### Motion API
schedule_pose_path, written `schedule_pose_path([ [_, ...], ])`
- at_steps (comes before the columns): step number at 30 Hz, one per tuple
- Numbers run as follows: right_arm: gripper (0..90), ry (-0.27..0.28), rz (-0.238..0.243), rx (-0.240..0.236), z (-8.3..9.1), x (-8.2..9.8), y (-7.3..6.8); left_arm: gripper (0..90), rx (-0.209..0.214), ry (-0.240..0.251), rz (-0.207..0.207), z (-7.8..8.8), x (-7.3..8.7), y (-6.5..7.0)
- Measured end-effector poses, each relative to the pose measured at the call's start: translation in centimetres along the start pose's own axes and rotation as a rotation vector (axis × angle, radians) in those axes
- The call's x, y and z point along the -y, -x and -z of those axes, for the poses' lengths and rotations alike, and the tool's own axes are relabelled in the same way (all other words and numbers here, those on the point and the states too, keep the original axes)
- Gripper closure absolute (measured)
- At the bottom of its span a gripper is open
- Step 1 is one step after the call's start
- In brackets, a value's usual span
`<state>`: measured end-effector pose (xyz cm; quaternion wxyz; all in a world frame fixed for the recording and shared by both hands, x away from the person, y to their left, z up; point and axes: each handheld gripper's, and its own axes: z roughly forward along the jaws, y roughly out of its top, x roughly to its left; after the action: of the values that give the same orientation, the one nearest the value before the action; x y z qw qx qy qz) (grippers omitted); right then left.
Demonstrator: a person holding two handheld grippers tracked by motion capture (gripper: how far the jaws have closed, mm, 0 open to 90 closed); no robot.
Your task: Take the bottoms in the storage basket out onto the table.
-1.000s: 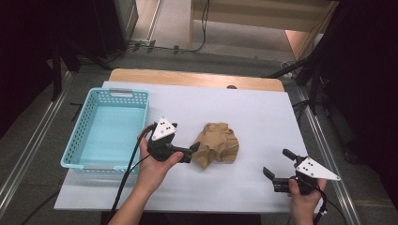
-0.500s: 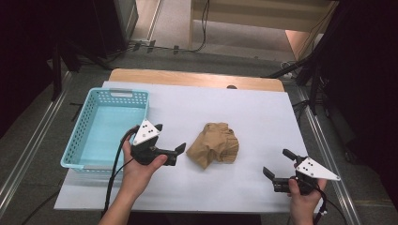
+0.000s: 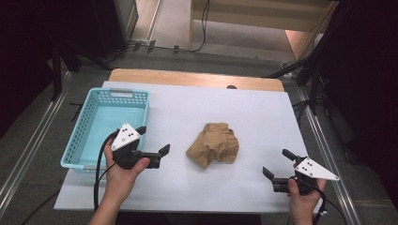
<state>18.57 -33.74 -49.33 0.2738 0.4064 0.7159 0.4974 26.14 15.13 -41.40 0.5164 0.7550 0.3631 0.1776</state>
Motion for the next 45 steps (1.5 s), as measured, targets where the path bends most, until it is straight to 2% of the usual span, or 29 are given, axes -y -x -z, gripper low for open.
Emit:
schedule_pose_path([
  [13,0.0,0.001,-0.004,0.003,0.0,0.0,0.1,0.0,-0.049,0.001,0.024,2.4,1.4,-1.9],
  [28,0.0,-0.001,-0.002,0.003,0.0,0.0,0.1,0.0,-0.099,-0.013,0.058,4.0,3.7,-3.7],
  [35,0.0,-0.002,-0.002,0.001,0.0,0.0,0.2,0.0,-0.107,-0.020,0.064,4.6,4.4,-4.3],
  [45,0.0,0.004,-0.009,-0.004,0.1,0.0,0.2,0.0,-0.153,0.007,0.080,6.0,5.7,-5.6],
])
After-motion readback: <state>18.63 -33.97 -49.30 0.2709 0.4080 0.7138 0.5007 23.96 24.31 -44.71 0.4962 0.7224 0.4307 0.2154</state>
